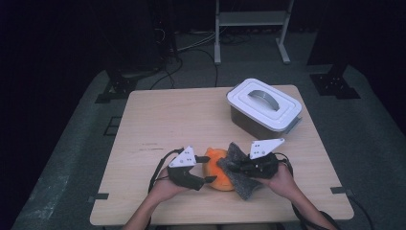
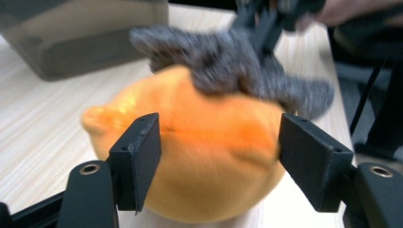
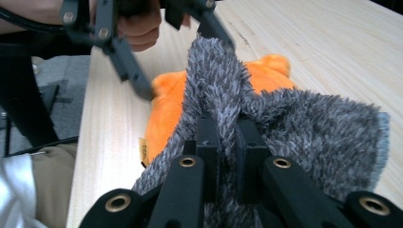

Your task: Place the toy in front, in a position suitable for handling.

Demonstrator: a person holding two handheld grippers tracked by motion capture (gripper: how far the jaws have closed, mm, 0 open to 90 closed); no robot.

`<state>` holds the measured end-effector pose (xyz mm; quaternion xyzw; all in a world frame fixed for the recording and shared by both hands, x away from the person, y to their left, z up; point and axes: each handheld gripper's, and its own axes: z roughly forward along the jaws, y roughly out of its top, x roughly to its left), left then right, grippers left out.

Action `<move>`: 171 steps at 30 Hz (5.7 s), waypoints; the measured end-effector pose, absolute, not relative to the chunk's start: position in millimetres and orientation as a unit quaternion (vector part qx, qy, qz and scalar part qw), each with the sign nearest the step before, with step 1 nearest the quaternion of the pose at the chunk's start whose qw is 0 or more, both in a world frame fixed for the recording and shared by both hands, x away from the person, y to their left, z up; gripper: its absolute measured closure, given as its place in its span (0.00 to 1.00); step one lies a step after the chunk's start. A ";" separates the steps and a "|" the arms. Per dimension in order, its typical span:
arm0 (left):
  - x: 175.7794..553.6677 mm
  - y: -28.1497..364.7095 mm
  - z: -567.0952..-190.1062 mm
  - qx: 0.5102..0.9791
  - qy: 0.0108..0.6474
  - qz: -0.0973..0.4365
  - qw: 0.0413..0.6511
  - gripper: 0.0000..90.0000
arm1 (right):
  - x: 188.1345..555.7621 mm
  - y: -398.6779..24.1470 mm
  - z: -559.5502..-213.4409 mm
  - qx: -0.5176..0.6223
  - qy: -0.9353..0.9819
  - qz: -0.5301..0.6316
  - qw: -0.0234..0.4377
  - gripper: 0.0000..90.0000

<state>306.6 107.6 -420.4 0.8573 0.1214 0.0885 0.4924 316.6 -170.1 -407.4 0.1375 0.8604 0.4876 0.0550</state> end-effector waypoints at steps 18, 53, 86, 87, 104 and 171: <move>306.7 101.9 -422.6 0.857 0.129 0.096 0.489 0.40 | 298.0 -175.4 -402.2 0.117 0.872 0.471 0.064 0.91; 304.1 111.7 -420.0 0.835 0.136 0.054 0.531 0.35 | 316.8 -165.3 -409.4 0.129 0.862 0.489 0.034 0.91; 297.5 110.2 -428.2 0.854 0.107 0.085 0.501 0.41 | 339.4 -149.0 -389.5 0.114 0.875 0.467 0.054 0.91; 298.0 111.0 -427.3 0.853 0.107 0.084 0.503 0.41 | 339.2 -149.8 -392.1 0.116 0.877 0.464 0.050 0.91; 297.9 107.9 -424.7 0.853 0.107 0.104 0.501 0.41 | 319.9 -175.1 -398.3 0.130 0.877 0.461 0.028 0.91; 303.1 108.8 -412.3 0.869 0.048 0.118 0.478 0.57 | 334.4 -197.7 -373.6 0.156 0.828 0.537 0.041 0.91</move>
